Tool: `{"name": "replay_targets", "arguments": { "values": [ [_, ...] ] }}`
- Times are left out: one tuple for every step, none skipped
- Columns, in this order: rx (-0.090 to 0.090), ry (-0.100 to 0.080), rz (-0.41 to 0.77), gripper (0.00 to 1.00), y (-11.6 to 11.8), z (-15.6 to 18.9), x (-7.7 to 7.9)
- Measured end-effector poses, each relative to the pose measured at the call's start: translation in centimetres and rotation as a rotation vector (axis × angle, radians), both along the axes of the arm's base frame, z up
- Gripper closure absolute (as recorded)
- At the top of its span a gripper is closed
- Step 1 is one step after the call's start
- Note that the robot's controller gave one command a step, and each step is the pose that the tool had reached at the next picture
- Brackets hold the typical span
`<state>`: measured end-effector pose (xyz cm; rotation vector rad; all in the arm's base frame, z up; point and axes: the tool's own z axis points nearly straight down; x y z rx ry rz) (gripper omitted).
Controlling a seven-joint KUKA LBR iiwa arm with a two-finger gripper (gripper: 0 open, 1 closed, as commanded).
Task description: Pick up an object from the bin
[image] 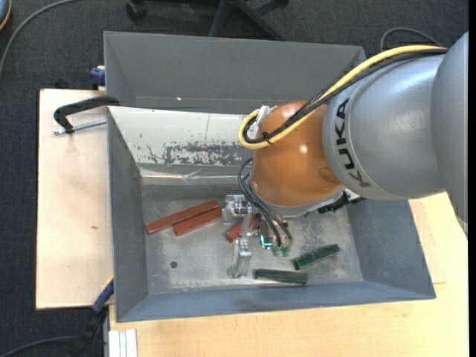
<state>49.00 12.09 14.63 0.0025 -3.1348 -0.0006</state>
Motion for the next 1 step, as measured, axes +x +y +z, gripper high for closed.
{"name": "replay_targets", "arguments": {
  "values": [
    [0.001, -0.007, -0.002, 0.0, -0.05, 0.32, 0.2]
  ]
}}
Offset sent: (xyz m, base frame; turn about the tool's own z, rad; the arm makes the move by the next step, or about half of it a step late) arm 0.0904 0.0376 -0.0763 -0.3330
